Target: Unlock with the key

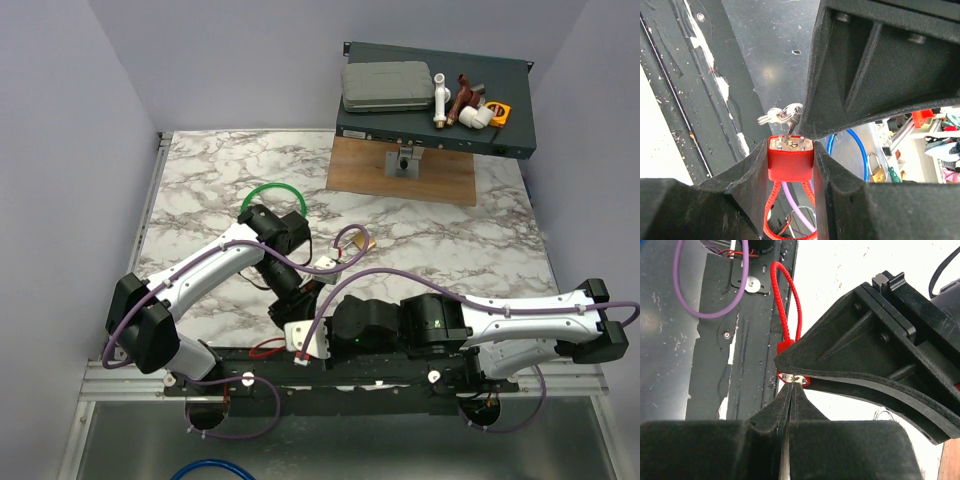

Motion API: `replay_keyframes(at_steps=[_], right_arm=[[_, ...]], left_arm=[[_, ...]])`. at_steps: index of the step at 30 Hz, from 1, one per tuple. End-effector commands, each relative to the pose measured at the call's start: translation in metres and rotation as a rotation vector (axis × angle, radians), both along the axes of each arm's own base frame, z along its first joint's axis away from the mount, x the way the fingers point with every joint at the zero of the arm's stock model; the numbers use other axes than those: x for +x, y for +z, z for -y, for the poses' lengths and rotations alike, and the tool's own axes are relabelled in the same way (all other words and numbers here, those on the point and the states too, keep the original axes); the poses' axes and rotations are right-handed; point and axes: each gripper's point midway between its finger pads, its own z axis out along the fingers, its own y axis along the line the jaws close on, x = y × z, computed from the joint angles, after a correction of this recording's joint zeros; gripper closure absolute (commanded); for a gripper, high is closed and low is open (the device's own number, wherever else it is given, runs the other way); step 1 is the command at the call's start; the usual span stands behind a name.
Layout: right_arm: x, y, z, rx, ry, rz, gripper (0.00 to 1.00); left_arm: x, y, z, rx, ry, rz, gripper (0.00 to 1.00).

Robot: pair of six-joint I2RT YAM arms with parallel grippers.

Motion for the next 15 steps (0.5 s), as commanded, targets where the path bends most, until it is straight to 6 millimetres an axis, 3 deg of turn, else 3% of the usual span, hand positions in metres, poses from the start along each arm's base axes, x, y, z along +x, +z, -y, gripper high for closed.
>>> replay_keyframes(at_steps=[1, 15], right_arm=[[-0.0036, 0.0147, -0.0004, 0.054, 0.014, 0.000, 0.99], [-0.0070, 0.0174, -0.0029, 0.105, 0.011, -0.028, 0.99]], left_arm=[[-0.0111, 0.0122, -0.0022, -0.042, -0.003, -0.040, 1.00], [-0.0097, 0.0169, 0.0006, -0.062, -0.001, -0.036, 1.00]])
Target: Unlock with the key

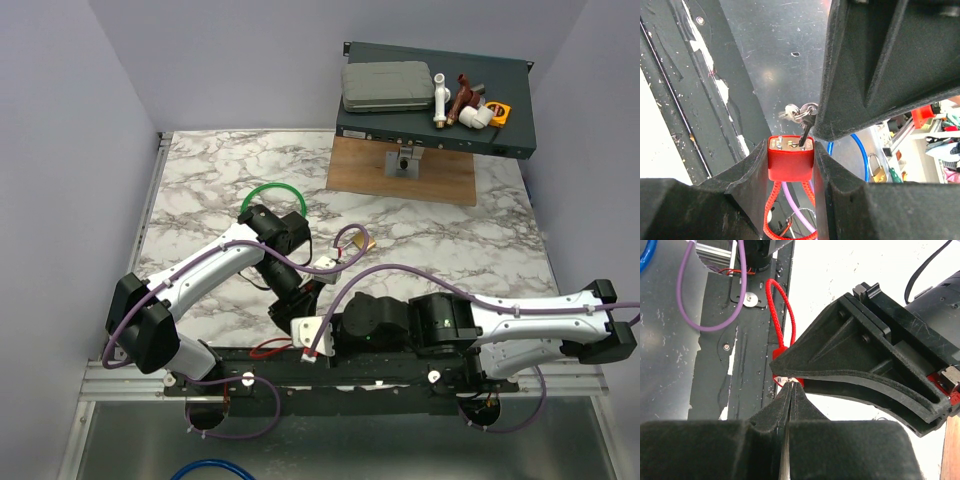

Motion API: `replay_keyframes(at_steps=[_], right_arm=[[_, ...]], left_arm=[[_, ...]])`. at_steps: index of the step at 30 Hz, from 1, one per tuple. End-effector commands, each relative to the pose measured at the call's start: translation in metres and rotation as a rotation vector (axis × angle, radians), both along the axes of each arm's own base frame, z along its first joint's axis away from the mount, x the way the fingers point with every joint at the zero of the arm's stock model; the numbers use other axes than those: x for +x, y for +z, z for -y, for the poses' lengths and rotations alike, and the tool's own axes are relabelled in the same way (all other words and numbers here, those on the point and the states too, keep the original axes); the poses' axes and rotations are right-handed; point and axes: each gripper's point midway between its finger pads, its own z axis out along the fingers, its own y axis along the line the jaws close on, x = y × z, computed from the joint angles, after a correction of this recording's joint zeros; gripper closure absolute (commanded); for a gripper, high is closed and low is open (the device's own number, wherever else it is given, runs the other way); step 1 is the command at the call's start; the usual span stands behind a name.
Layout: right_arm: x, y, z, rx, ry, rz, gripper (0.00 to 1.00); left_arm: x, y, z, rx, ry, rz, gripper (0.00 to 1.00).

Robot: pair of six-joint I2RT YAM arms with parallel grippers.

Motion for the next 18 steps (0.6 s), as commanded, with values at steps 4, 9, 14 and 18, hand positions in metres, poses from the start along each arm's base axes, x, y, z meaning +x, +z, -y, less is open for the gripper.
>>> replay_keyframes(at_steps=[4, 9, 14, 18], right_arm=[[-0.0071, -0.0042, -0.0023, 0.021, 0.012, -0.028, 0.99], [-0.0051, -0.0027, -0.0037, 0.047, 0.002, -0.022, 0.99], [-0.0040, -0.0019, -0.0069, 0.069, -0.001, -0.017, 0.99], [-0.0037, -0.0030, -0.0084, 0.087, -0.004, -0.017, 0.99]], left_arm=[[-0.0094, 0.0175, 0.0000, -0.054, 0.001, -0.033, 1.00], [-0.0092, 0.0201, 0.0009, -0.062, 0.003, -0.032, 1.00], [-0.0107, 0.0225, 0.0003, -0.072, 0.004, -0.030, 1.00], [-0.0119, 0.0244, -0.0001, -0.080, 0.005, -0.030, 1.00]])
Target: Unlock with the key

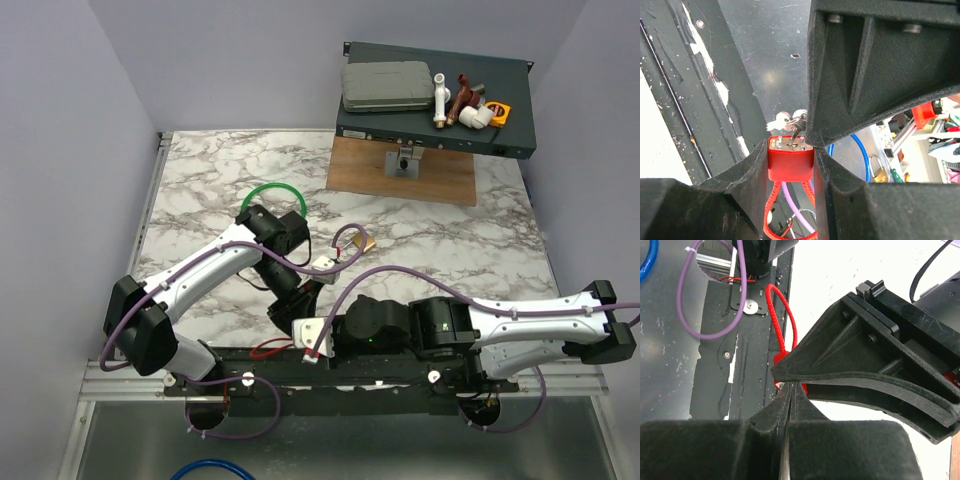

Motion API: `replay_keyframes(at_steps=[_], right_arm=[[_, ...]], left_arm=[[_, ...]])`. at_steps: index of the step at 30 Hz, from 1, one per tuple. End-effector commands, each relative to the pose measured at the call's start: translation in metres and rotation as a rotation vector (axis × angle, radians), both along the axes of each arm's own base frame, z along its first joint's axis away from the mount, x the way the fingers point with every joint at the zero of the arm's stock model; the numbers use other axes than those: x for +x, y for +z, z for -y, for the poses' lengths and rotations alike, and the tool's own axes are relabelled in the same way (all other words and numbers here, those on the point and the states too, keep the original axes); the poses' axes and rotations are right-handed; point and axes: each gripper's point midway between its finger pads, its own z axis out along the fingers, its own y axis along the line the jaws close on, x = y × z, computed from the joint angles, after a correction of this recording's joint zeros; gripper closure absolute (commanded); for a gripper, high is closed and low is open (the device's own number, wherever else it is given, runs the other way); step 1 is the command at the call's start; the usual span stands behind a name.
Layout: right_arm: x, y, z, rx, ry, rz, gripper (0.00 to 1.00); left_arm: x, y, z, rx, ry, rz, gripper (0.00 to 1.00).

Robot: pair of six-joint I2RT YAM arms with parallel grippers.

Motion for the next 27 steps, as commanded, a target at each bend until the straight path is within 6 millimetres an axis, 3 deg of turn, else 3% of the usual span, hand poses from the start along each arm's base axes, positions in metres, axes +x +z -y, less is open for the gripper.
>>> replay_keyframes(at_steps=[1, 9, 13, 16, 20, 23, 27], right_arm=[[-0.003, 0.004, -0.004, 0.054, 0.000, -0.009, 0.99], [-0.002, 0.003, 0.000, 0.060, -0.021, -0.021, 0.99], [-0.001, -0.001, 0.006, 0.060, -0.041, -0.043, 0.99], [0.003, 0.012, 0.015, 0.108, -0.088, -0.063, 0.99], [0.006, 0.041, 0.031, 0.199, -0.138, -0.106, 0.99], [0.008, 0.052, 0.042, 0.243, -0.176, -0.149, 0.99], [0.009, 0.060, 0.052, 0.298, -0.211, -0.194, 0.99]], left_arm=[[-0.011, 0.022, 0.000, -0.070, 0.003, -0.030, 1.00], [-0.011, 0.021, 0.000, -0.067, 0.003, -0.029, 1.00], [-0.001, 0.015, 0.002, -0.020, 0.007, -0.019, 1.00], [0.025, -0.006, 0.004, 0.077, 0.042, 0.025, 1.00], [0.097, -0.060, 0.009, 0.303, 0.243, 0.180, 0.97], [0.138, -0.094, 0.004, 0.438, 0.355, 0.318, 0.93], [0.138, -0.104, 0.015, 0.440, 0.350, 0.255, 0.89]])
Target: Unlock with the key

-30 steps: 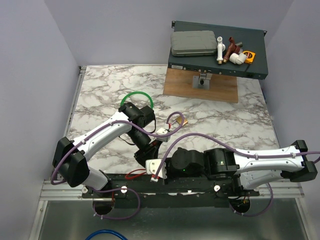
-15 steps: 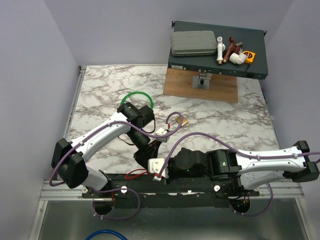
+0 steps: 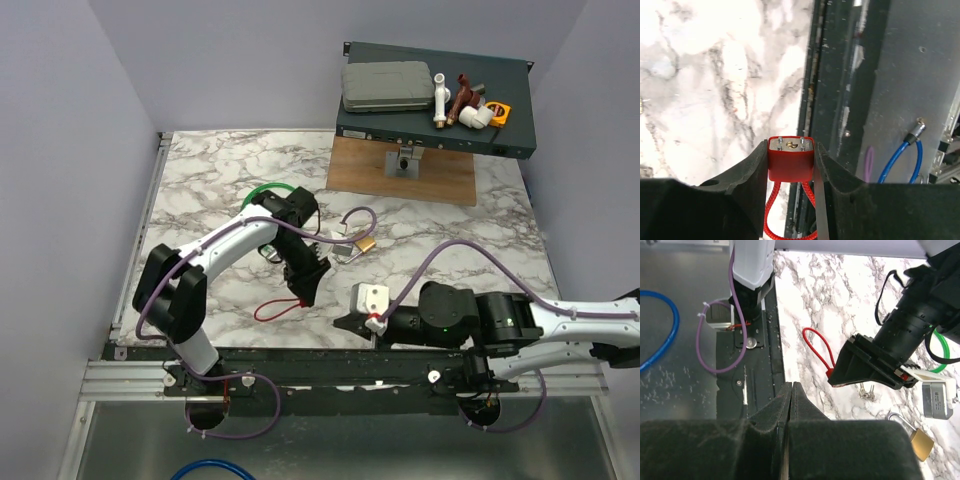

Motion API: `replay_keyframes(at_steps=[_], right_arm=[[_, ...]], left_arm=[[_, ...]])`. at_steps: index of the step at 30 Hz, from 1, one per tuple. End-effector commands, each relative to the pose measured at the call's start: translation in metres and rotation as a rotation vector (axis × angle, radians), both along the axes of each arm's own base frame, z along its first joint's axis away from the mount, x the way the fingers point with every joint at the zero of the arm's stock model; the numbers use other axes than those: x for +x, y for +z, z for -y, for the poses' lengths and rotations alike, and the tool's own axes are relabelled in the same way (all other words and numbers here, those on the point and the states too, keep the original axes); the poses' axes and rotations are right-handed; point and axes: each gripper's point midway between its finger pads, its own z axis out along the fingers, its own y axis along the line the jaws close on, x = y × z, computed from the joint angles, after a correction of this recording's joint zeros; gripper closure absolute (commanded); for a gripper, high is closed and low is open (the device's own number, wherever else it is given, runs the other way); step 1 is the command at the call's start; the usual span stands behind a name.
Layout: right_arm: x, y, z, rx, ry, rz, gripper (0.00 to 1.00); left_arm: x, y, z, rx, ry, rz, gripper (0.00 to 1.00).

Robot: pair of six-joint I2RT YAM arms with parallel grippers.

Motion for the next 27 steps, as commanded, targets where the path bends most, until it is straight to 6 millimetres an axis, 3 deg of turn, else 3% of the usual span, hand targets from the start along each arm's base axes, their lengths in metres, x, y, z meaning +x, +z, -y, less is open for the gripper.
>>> replay_keyframes(at_steps=[1, 5, 8, 10, 11, 12, 13, 17, 21, 25, 27], right_arm=[[0.003, 0.002, 0.009, 0.044, -0.067, -0.068, 0.99], [0.005, 0.011, 0.010, 0.082, -0.079, -0.068, 0.99], [0.006, 0.014, 0.007, 0.083, -0.079, -0.065, 0.99], [0.007, 0.014, 0.006, 0.078, -0.087, -0.062, 0.99], [0.007, 0.014, 0.006, 0.078, -0.090, -0.063, 0.99], [0.008, 0.014, 0.006, 0.080, -0.095, -0.065, 0.99], [0.008, 0.014, 0.006, 0.082, -0.100, -0.068, 0.99], [0.010, 0.015, 0.005, 0.084, -0.112, -0.070, 0.99], [0.012, 0.014, 0.002, 0.082, -0.127, -0.075, 0.99], [0.013, 0.017, -0.001, 0.102, -0.143, -0.097, 0.99], [0.015, 0.025, -0.002, 0.132, -0.159, -0.108, 0.99]], left_arm=[[0.025, -0.023, 0.014, 0.062, 0.081, 0.058, 0.89], [0.019, -0.046, 0.029, 0.086, 0.035, 0.064, 0.89], [0.011, -0.056, 0.041, 0.090, -0.007, 0.029, 0.84], [0.009, -0.056, 0.048, 0.082, -0.016, 0.007, 0.59], [0.009, -0.055, 0.051, 0.075, -0.013, 0.002, 0.38], [0.009, -0.052, 0.052, 0.067, -0.011, 0.000, 0.08], [0.009, -0.049, 0.053, 0.062, -0.013, 0.005, 0.02], [0.016, -0.021, 0.045, 0.006, 0.003, 0.063, 0.02], [0.033, 0.023, 0.029, -0.048, 0.060, 0.134, 0.02], [0.058, 0.089, 0.004, -0.161, 0.165, 0.298, 0.02], [0.056, 0.119, -0.005, -0.246, 0.164, 0.423, 0.02]])
